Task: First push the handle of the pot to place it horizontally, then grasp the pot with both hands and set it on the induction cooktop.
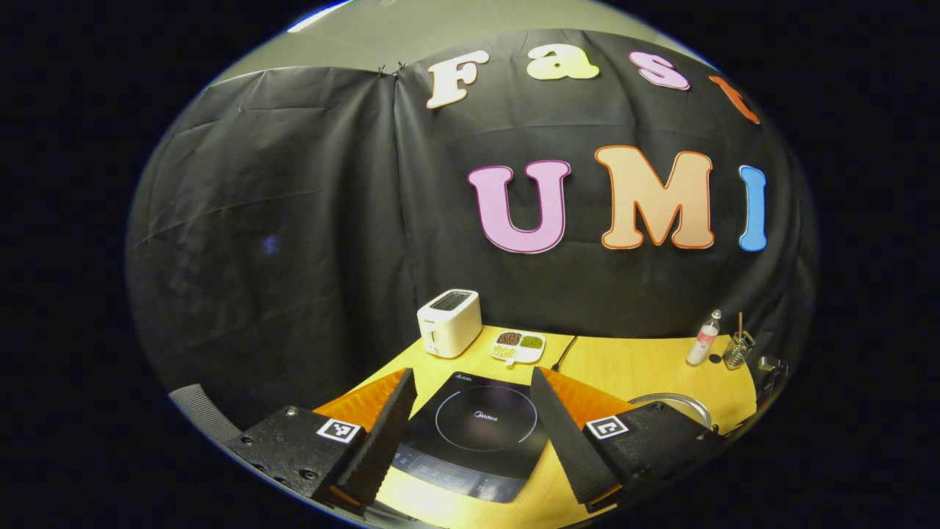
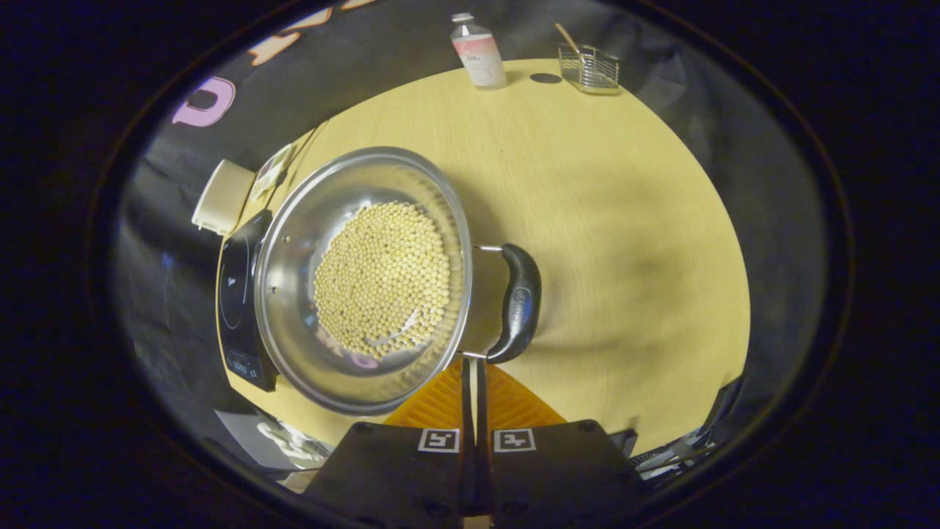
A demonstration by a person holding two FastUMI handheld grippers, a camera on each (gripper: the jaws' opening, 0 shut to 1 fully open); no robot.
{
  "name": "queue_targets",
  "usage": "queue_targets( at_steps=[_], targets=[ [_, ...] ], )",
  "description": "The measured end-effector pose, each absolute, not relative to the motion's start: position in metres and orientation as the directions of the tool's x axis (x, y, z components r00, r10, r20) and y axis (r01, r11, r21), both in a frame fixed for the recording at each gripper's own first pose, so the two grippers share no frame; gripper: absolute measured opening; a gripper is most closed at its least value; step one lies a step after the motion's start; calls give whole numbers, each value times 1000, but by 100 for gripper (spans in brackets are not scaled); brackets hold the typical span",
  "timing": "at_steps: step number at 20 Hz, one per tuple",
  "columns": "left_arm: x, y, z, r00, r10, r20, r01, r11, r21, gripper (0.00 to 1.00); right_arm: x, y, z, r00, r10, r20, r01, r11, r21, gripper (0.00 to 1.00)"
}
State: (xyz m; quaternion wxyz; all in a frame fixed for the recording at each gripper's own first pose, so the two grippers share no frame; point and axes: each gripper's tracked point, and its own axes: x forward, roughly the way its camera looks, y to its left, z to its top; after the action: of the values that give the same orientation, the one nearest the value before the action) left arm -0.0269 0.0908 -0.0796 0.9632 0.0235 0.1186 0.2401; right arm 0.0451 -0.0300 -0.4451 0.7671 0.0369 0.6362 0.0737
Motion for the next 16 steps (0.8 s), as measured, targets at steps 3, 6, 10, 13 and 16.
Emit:
queue_targets(
  at_steps=[3,6,10,13,16],
  targets=[
    [-25,88,-84,849,475,-230,-460,880,116,96,55,-34,-445,183,154,-971,-83,986,141,3],
    [-23,84,-89,845,476,-242,-463,879,113,99,67,-36,-445,190,146,-971,-89,987,131,3],
    [-20,78,-97,836,480,-267,-470,877,104,99,76,-36,-444,187,153,-970,-88,986,139,0],
    [-18,73,-102,833,477,-280,-468,878,103,96,79,-36,-445,173,172,-970,-99,983,156,3],
    [-14,67,-106,833,473,-288,-462,880,108,96,77,-41,-446,170,181,-969,-111,980,164,7]
  ],
)
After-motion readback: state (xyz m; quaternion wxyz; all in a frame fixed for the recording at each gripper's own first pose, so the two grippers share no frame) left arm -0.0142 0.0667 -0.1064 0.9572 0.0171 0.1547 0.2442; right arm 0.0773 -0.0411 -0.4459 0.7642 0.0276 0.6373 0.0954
